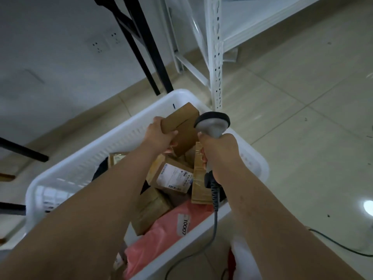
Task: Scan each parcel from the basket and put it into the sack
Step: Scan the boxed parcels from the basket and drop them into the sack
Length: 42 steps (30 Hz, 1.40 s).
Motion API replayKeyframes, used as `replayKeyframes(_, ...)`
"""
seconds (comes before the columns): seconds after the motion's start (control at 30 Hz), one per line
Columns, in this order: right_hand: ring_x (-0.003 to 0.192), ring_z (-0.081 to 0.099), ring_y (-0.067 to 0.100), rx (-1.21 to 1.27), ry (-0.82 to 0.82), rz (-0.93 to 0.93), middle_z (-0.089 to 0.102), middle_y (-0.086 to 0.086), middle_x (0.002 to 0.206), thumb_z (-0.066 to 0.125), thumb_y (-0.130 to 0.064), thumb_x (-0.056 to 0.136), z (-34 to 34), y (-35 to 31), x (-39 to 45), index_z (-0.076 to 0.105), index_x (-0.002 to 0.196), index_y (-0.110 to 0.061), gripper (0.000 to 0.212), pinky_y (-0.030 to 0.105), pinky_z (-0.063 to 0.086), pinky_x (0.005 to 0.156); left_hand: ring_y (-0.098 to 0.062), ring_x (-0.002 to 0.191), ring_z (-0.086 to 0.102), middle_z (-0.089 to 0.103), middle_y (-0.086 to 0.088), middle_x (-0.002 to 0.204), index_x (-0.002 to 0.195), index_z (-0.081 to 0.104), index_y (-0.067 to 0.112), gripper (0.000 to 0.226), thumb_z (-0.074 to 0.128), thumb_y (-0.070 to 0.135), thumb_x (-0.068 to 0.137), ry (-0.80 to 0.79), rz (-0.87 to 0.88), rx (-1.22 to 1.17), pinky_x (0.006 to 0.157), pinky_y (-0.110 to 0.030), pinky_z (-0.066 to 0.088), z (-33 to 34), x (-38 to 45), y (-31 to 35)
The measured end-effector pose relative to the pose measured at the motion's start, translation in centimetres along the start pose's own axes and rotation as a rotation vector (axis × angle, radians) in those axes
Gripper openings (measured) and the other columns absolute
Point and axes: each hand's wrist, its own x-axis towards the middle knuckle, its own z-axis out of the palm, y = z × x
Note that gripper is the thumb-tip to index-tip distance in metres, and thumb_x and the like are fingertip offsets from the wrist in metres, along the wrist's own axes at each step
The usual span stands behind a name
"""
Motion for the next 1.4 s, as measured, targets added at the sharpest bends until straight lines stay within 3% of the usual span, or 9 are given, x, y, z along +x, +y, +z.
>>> replayKeyframes(0.1,0.046,0.046,0.019,-0.014,-0.005,-0.013,0.047,0.005,0.053,0.061,-0.02,0.092,0.3,-0.5,-1.1,0.047,0.069,-0.01,0.029,0.029,0.043,0.053,-0.029,0.08,0.072,0.052,-0.008,0.121,0.125,0.048,0.015,0.048,0.074,0.008,0.085,0.015,0.012,-0.252,0.068,-0.045,0.062,-3.1,-3.4,-0.1)
replayKeyframes(0.2,0.044,0.046,0.013,-0.015,-0.05,-0.059,0.05,0.001,0.057,0.059,-0.017,0.091,0.4,-1.1,-3.5,0.051,0.069,-0.012,0.024,0.02,0.041,0.042,-0.026,0.09,0.069,0.057,-0.008,0.112,0.117,0.057,0.01,0.045,0.077,0.03,0.082,0.059,-0.065,-0.419,0.076,-0.042,0.062,-6.2,-7.6,-0.4)
replayKeyframes(0.33,0.05,0.048,0.024,-0.008,-0.04,-0.063,0.051,0.005,0.055,0.065,-0.034,0.08,1.2,-1.8,-7.7,0.054,0.07,-0.01,0.029,0.035,0.044,0.058,-0.017,0.086,0.06,0.058,0.0,0.101,0.095,0.065,0.015,0.012,0.059,0.026,0.098,0.208,-0.039,-0.356,0.066,-0.037,0.061,-9.8,-14.1,-2.5)
replayKeyframes(0.4,0.051,0.049,0.024,-0.018,-0.059,-0.07,0.052,0.006,0.055,0.067,-0.041,0.076,1.8,-1.9,-10.0,0.056,0.073,-0.01,0.033,0.036,0.044,0.057,-0.016,0.083,0.059,0.06,0.004,0.101,0.097,0.062,0.024,0.011,0.056,0.016,0.099,0.223,-0.047,-0.359,0.077,-0.047,0.058,-11.7,-17.4,-4.6)
replayKeyframes(0.53,0.049,0.045,0.017,0.013,-0.181,-0.016,0.05,0.005,0.061,0.067,-0.029,0.088,3.7,-1.6,-15.3,0.055,0.082,-0.01,0.023,0.03,0.043,0.056,-0.028,0.107,0.059,0.052,-0.009,0.131,0.141,0.039,0.012,0.052,0.061,0.006,0.094,0.273,-0.179,-0.462,0.089,-0.046,0.054,-16.3,-23.8,-8.1)
replayKeyframes(0.67,0.043,0.043,0.011,0.001,-0.375,0.047,0.048,0.002,0.059,0.067,-0.029,0.091,6.6,-1.4,-21.8,0.055,0.081,-0.011,0.024,0.024,0.04,0.046,-0.027,0.089,0.064,0.063,-0.024,0.112,0.102,0.058,-0.004,0.008,0.055,-0.004,0.095,0.291,-0.229,-0.63,0.079,-0.033,0.055,-21.2,-30.6,-10.5)
replayKeyframes(0.8,0.04,0.041,0.01,-0.054,-0.611,0.008,0.049,0.0,0.055,0.069,-0.031,0.089,9.6,-2.3,-28.8,0.058,0.093,-0.011,0.022,0.02,0.037,0.04,-0.027,0.108,0.064,0.065,-0.014,0.116,0.12,0.055,0.008,0.032,0.06,-0.005,0.091,0.432,-0.144,-0.752,0.083,-0.032,0.053,-25.6,-36.6,-13.8)
replayKeyframes(1.07,0.04,0.036,0.012,-0.404,-0.919,-0.311,0.048,0.005,0.058,0.071,-0.023,0.088,12.0,-3.5,-39.6,0.056,0.092,-0.006,0.024,0.02,0.034,0.038,-0.023,0.095,0.071,0.072,-0.008,0.103,0.127,0.055,0.012,0.038,0.068,0.02,0.092,0.779,-0.165,-0.716,0.083,-0.047,0.059,-33.4,-45.4,-18.2)
replayKeyframes(1.4,0.037,0.036,0.011,-0.607,-1.027,-0.473,0.045,-0.002,0.04,0.071,-0.026,0.088,12.5,-4.1,-46.6,0.05,0.074,-0.008,0.031,0.025,0.037,0.045,-0.024,0.099,0.067,0.07,-0.008,0.107,0.124,0.064,0.011,0.029,0.061,0.019,0.097,0.977,-0.162,-0.52,0.071,-0.037,0.059,-36.8,-53.1,-20.1)
